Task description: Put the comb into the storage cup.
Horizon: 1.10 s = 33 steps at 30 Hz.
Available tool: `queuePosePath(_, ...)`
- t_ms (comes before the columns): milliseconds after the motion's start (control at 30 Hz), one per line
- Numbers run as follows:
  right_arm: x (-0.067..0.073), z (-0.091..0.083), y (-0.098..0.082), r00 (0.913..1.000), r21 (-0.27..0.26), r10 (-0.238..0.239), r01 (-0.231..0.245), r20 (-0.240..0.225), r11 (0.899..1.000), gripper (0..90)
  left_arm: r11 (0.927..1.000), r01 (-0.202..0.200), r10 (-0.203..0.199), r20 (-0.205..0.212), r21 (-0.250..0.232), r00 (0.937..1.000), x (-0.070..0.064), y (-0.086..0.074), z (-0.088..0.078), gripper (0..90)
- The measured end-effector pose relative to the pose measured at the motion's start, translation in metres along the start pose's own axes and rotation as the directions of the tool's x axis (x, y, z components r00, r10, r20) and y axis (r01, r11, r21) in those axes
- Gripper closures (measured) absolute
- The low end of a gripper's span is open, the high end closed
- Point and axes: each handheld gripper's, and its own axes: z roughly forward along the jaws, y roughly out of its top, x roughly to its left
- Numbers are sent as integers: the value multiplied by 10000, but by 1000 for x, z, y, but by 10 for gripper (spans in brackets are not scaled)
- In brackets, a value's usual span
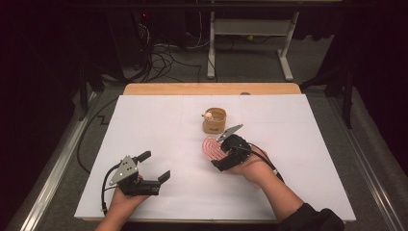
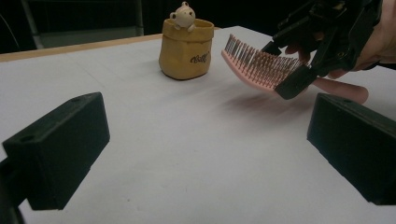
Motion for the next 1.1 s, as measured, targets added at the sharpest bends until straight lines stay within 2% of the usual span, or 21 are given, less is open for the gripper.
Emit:
queuePosePath(267,-3,-17,-7,9998,-737,71,-58,171,9973,200,10000,43,-43,2,24,10000,0,0,0,0)
queuePosePath(467,-3,-29,-13,9992,-1444,175,-119,372,9894,200,10000,45,-45,11,33,10000,0,-1,1,0)
queuePosePath(500,-4,-33,-15,9987,-1738,193,-107,479,9847,200,10000,44,-44,9,35,10000,0,-1,1,0)
queuePosePath(533,-4,-33,-15,9987,-1738,193,-107,479,9847,200,10000,43,-43,11,34,10000,0,-1,0,0)
queuePosePath(667,-4,-43,-18,9974,-2241,291,-136,659,9745,201,10000,13,-13,11,41,10000,0,-1,1,0)
queuePosePath(700,-4,-48,-20,9969,-2505,296,-106,723,9681,201,10000,11,-11,9,40,10000,0,-1,1,0)
queuePosePath(733,-4,-48,-20,9969,-2505,296,-106,723,9681,201,10000,26,-26,5,49,10000,0,-1,1,0)
queuePosePath(867,-4,-57,-26,9950,-3033,343,-42,941,9529,201,10000,8,-9,35,89,10000,-1,-1,2,0)
queuePosePath(967,-5,-60,-27,9949,-3173,387,-71,932,9483,201,9999,-14,14,56,101,10000,-1,-1,2,0)
queuePosePath(1033,-5,-66,-29,9938,-3486,510,-134,991,9372,201,9999,-7,7,52,101,10000,-1,-1,2,0)
queuePosePath(1067,-5,-66,-29,9938,-3486,510,-134,991,9372,201,9999,0,-1,51,103,10000,-1,-1,2,0)
queuePosePath(1100,-6,-70,-30,9931,-3714,540,-115,1042,9284,201,9999,-5,4,45,111,10000,-1,-1,2,0)
